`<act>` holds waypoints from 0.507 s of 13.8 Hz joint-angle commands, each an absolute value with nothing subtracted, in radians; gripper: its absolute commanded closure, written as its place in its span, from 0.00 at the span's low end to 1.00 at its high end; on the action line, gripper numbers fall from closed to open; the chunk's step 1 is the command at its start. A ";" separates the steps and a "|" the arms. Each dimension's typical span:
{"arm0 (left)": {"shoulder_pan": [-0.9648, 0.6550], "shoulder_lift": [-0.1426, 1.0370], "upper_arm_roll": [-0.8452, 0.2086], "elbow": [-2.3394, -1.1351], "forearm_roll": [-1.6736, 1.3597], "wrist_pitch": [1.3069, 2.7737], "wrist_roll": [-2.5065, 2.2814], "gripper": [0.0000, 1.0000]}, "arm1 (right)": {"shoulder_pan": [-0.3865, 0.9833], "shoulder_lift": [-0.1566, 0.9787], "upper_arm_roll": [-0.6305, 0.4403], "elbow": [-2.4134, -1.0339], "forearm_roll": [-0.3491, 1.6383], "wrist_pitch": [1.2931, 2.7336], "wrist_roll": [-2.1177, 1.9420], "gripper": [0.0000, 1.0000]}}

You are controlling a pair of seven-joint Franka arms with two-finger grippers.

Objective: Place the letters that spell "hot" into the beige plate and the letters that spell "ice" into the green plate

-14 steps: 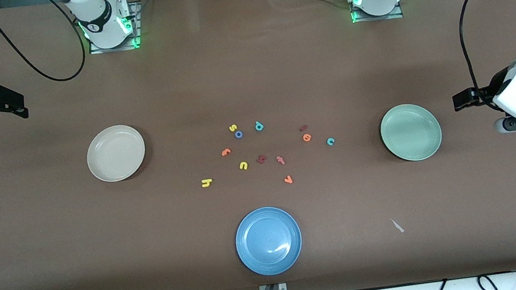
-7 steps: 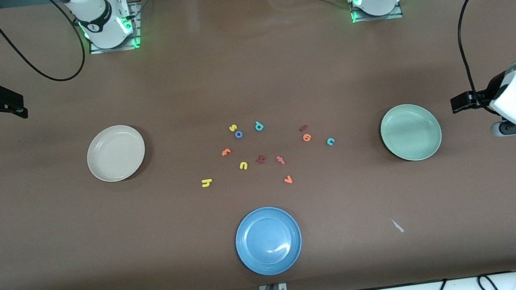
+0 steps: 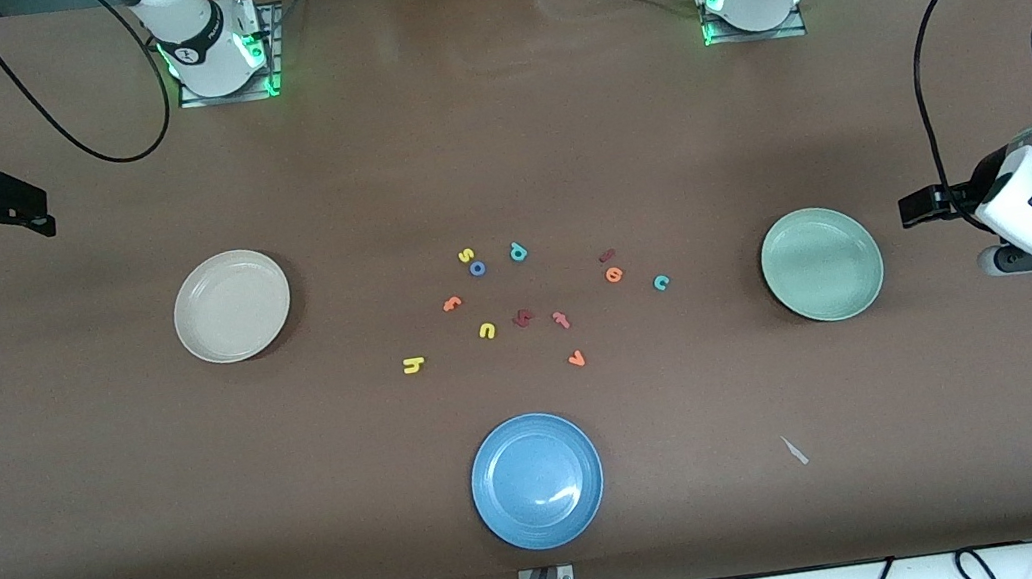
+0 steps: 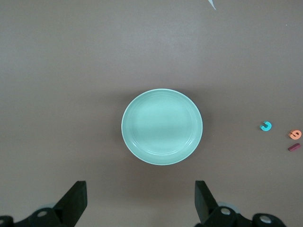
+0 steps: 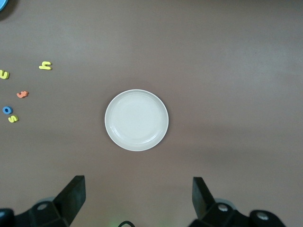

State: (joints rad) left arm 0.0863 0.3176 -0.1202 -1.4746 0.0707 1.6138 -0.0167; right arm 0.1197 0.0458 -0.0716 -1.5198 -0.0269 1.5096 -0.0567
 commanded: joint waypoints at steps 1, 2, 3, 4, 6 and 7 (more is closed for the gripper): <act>0.087 0.331 -0.123 -1.460 0.074 1.617 0.003 0.00 | 0.114 0.048 -0.072 -1.511 -0.006 1.496 -0.052 0.00; 0.087 0.333 -0.123 -1.459 0.072 1.615 0.003 0.00 | 0.114 0.048 -0.072 -1.511 -0.006 1.496 -0.052 0.00; 0.086 0.333 -0.123 -1.459 0.072 1.617 0.003 0.00 | 0.114 0.046 -0.072 -1.511 -0.006 1.496 -0.052 0.00; 0.084 0.333 -0.123 -1.459 0.072 1.617 0.003 0.00 | 0.114 0.046 -0.072 -1.511 -0.006 1.496 -0.052 0.00; 0.083 0.333 -0.123 -1.460 0.072 1.617 0.003 0.00 | 0.114 0.046 -0.072 -1.511 -0.006 1.496 -0.052 0.00; 0.083 0.333 -0.123 -1.459 0.072 1.617 0.002 0.00 | 0.114 0.046 -0.072 -1.511 -0.005 1.496 -0.052 0.00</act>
State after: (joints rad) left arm 0.0844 0.3266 -0.1217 -1.4746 0.0706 1.6155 -0.0167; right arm 0.1197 0.0460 -0.0716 -1.5198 -0.0269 1.5096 -0.0567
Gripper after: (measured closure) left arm 0.000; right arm 0.000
